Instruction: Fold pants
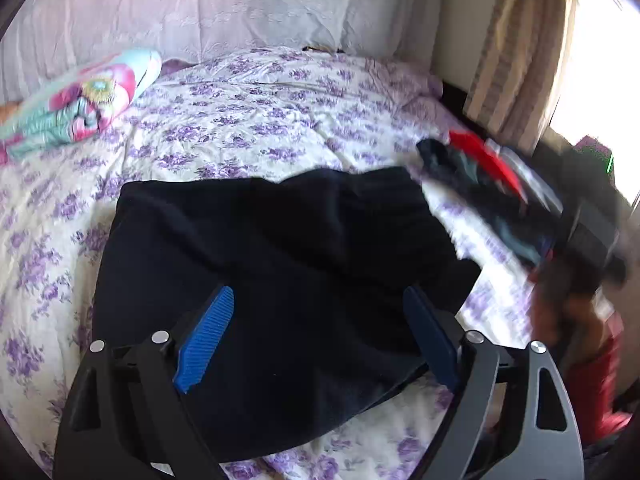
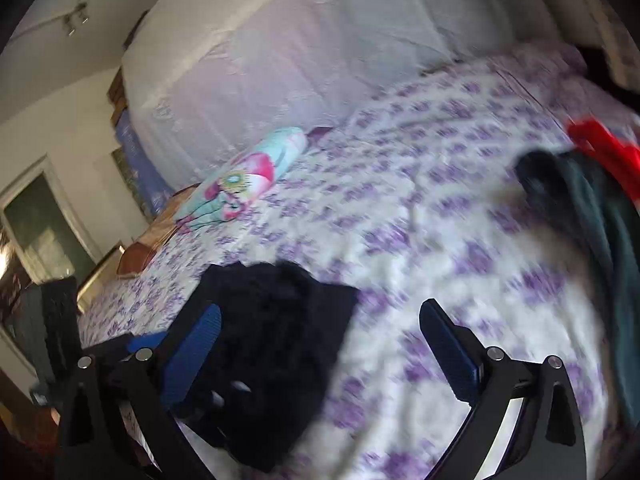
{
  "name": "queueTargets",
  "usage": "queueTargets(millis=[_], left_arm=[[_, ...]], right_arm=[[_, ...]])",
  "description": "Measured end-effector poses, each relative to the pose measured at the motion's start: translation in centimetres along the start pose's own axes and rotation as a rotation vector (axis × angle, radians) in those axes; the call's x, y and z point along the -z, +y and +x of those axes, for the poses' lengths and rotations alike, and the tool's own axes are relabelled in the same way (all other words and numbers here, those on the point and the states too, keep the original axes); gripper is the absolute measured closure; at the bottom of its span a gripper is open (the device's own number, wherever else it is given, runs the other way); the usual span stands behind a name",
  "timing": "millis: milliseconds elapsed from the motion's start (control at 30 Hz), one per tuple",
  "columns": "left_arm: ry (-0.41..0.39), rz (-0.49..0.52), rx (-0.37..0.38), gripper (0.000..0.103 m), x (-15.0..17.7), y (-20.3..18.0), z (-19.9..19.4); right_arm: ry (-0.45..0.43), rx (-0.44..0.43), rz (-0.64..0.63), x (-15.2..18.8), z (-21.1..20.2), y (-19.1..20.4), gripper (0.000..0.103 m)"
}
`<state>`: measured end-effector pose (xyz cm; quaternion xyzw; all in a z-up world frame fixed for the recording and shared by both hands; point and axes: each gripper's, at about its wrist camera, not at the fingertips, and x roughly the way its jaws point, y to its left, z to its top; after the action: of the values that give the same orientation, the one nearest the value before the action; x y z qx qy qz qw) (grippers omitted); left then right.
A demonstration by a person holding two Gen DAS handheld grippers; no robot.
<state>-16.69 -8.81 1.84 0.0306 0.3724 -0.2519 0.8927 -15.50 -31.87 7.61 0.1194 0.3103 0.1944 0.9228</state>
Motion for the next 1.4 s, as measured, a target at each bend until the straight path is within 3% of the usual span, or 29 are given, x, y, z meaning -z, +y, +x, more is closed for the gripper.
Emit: queueTargets(millis=[100, 167, 200, 300, 467, 533, 633, 767, 833, 900, 1000, 1100, 1233, 1333, 1400], left_arm=[[0.032, 0.096, -0.06, 0.018, 1.5, -2.1, 1.8], [0.07, 0.073, -0.049, 0.015, 2.6, -1.8, 3.4], [0.053, 0.061, -0.049, 0.015, 3.0, -1.6, 3.5], [0.037, 0.072, -0.059, 0.015, 3.2, -1.7, 3.2], [-0.021, -0.013, 0.022, 0.018, 3.2, 0.2, -0.5], [-0.059, -0.039, -0.031, 0.018, 3.1, 1.6, -1.8], [-0.059, -0.104, -0.101, 0.018, 3.5, 4.1, -2.5], [-0.019, -0.156, -0.181, 0.018, 4.4, 6.7, -1.7], [0.015, -0.145, -0.194, 0.015, 5.0, 7.3, -0.1], [-0.011, -0.151, -0.184, 0.015, 5.5, 7.4, -0.4], [-0.016, -0.181, -0.153, 0.015, 5.2, 7.7, -1.1], [-0.047, -0.244, -0.158, 0.015, 5.4, 8.8, -2.7], [-0.01, -0.283, -0.207, 0.01, 6.5, 10.5, -2.2], [0.001, -0.351, -0.164, 0.004, 7.5, 11.6, -1.4], [0.0, -0.338, -0.179, 0.005, 7.4, 11.4, -1.8]], right_arm=[[0.093, 0.071, -0.09, -0.3, 3.1, 1.5, 0.003], [0.174, 0.199, -0.129, 1.0, 6.0, 0.5, 0.003], [0.189, 0.211, -0.107, 1.8, 6.9, -0.8, 0.003], [0.205, 0.087, 0.045, 2.5, 6.9, -4.2, 0.003], [0.08, 0.145, -0.067, 1.1, 3.6, -0.7, 0.003], [0.037, 0.127, -0.109, -0.1, 2.5, 1.2, 0.003], [0.055, 0.13, -0.19, -0.9, 3.8, 3.5, 0.003], [0.219, 0.267, -0.263, 1.7, 9.6, 2.9, 0.003], [0.255, 0.194, -0.176, 2.8, 10.7, 1.0, 0.003], [0.261, 0.153, -0.099, 2.3, 10.2, 0.3, 0.003], [0.181, 0.202, -0.178, 2.1, 7.5, 2.5, 0.003], [0.152, 0.174, -0.256, 2.9, 4.1, 4.9, 0.003], [0.232, 0.208, -0.3, 6.7, 4.1, 4.7, 0.003], [0.266, 0.092, -0.103, 7.2, 4.8, 1.8, 0.003], [0.25, 0.102, -0.116, 7.0, 4.3, 2.2, 0.003]])
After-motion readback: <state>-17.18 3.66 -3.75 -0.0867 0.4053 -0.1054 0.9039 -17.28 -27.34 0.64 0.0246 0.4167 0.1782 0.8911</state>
